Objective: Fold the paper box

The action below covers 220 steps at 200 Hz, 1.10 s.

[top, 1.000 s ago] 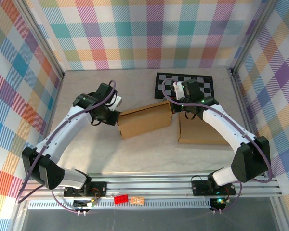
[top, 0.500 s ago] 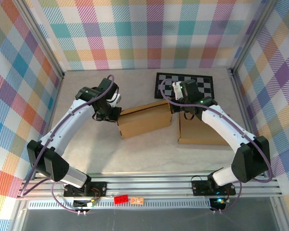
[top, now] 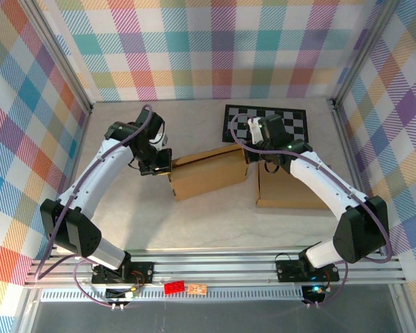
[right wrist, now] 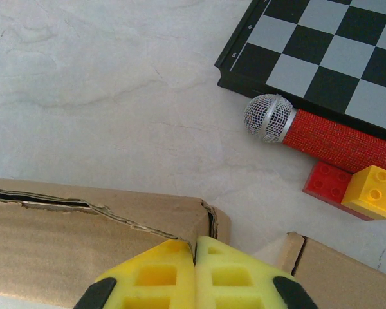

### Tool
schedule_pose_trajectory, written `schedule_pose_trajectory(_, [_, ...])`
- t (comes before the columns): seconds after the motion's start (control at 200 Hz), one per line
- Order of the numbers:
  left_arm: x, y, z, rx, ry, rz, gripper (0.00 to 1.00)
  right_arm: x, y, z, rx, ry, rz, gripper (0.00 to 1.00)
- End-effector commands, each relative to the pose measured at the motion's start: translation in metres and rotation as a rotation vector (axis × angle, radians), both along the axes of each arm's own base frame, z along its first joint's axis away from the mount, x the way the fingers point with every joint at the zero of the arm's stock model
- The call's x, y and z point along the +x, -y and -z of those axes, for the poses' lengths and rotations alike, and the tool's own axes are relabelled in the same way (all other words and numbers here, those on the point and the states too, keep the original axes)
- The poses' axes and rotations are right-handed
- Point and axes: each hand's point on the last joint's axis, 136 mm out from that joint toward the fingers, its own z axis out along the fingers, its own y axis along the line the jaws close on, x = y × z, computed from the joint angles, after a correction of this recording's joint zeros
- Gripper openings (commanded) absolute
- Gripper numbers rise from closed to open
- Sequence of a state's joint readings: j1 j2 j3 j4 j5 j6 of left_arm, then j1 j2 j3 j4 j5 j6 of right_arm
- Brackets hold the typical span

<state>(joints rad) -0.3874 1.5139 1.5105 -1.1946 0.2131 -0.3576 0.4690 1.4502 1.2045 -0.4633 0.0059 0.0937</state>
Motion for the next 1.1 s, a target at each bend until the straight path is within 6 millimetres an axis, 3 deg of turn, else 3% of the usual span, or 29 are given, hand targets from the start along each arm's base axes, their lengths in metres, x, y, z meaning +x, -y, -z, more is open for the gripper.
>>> schedule_pose_trajectory(0.0, [0.005, 0.009, -0.006, -0.064, -0.004, -0.042, 0.0, -0.014, 0.0, 0.029, -0.037, -0.109, -0.01, 0.0])
schedule_pose_trajectory(0.995, [-0.004, -0.003, 0.02, -0.012, 0.072, 0.043, 0.0, -0.013, 0.001, 0.025, -0.021, -0.1, 0.019, 0.0])
schedule_pose_trajectory(1.095, [-0.005, -0.004, 0.02, -0.007, 0.073, 0.046, 0.0, -0.017, 0.005, 0.017, 0.018, -0.115, 0.075, 0.16])
